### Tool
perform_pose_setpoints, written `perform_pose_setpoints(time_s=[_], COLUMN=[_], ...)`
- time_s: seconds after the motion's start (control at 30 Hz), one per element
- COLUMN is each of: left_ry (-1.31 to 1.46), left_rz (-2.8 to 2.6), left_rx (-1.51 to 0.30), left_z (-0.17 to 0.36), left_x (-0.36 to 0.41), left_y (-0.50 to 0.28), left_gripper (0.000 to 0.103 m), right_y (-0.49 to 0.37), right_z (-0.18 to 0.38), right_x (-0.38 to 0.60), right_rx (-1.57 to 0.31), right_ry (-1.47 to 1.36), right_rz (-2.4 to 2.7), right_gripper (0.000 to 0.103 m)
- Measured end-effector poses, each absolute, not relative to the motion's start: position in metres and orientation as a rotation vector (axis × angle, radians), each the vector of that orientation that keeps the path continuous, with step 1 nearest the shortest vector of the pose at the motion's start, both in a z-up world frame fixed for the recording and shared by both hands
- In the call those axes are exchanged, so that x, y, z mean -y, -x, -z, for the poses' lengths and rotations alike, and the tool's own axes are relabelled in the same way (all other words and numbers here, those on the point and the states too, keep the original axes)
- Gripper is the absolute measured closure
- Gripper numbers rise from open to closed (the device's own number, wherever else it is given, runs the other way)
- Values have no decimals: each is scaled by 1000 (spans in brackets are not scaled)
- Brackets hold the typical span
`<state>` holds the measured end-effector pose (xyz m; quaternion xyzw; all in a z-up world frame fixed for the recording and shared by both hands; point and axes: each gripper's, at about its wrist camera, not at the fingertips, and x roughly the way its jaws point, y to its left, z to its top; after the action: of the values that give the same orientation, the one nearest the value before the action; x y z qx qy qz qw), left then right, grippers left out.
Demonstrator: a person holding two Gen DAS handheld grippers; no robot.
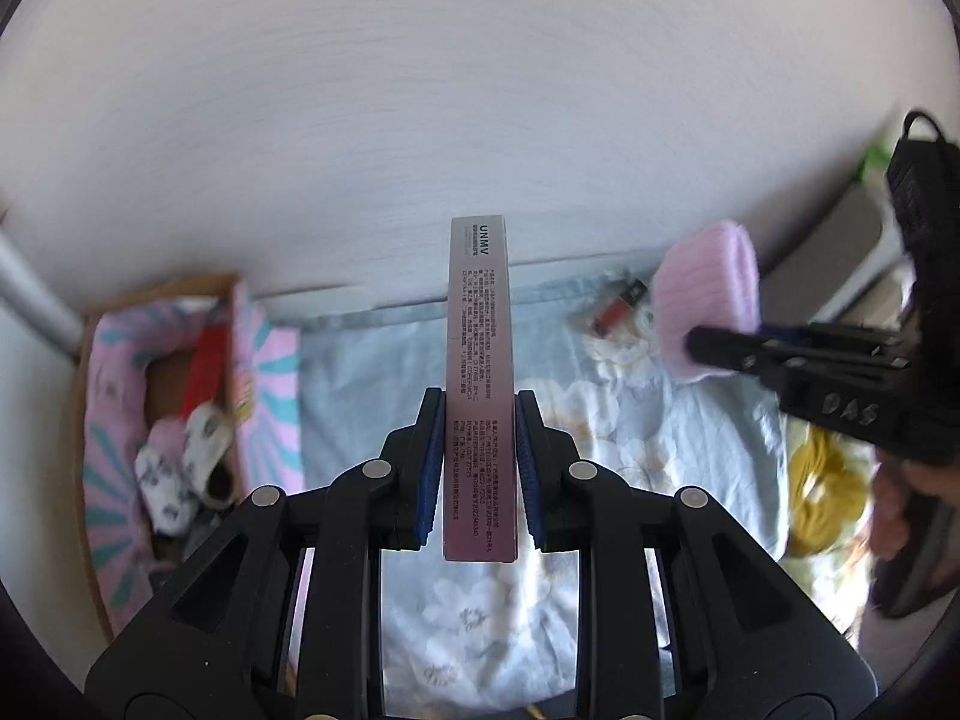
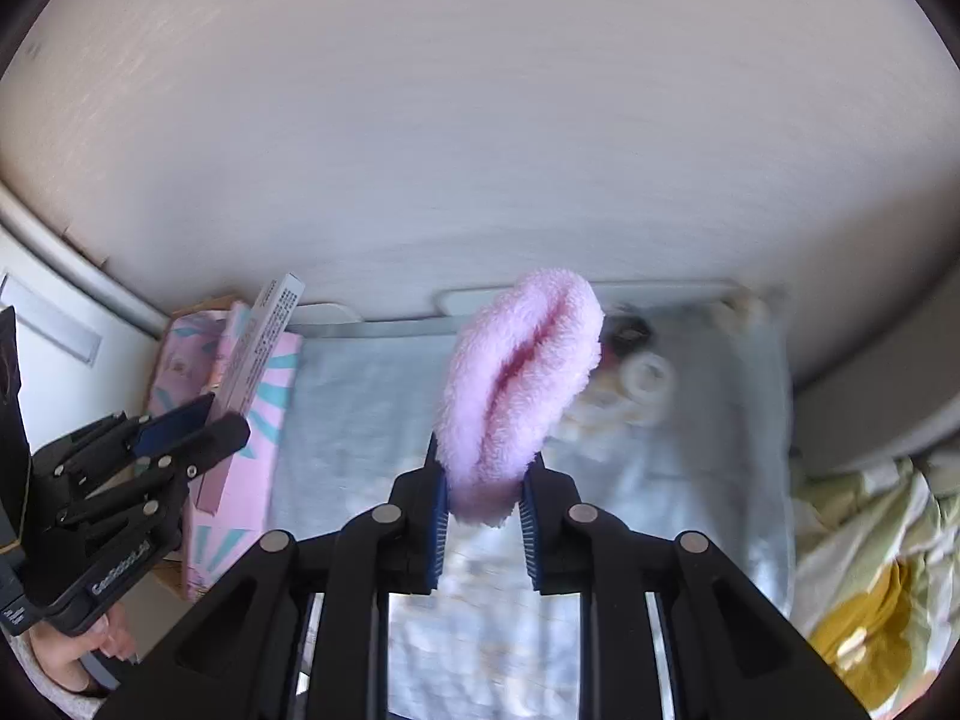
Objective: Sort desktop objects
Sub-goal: 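Carry the pink tube and pink fuzzy sock with both tools over the cardboard box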
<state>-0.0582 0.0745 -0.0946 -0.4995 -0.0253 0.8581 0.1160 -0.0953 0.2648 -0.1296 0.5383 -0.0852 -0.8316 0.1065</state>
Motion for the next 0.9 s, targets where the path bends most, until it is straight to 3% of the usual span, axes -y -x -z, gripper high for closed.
perform_pose_setpoints(time_s=[0.47,0.9], left_ry=[1590,1700], left_rz=[-2747,-2747], left_rx=[291,445], left_z=[97,127], left_x=[60,116], left_y=[8,-23], left_gripper=[83,83], right_y=[104,100], right_z=[129,151], right_x=[-82,16], right_rx=[-84,-245], right_ry=[-1447,-1464], right_rz=[2132,1947], right_gripper=[84,84])
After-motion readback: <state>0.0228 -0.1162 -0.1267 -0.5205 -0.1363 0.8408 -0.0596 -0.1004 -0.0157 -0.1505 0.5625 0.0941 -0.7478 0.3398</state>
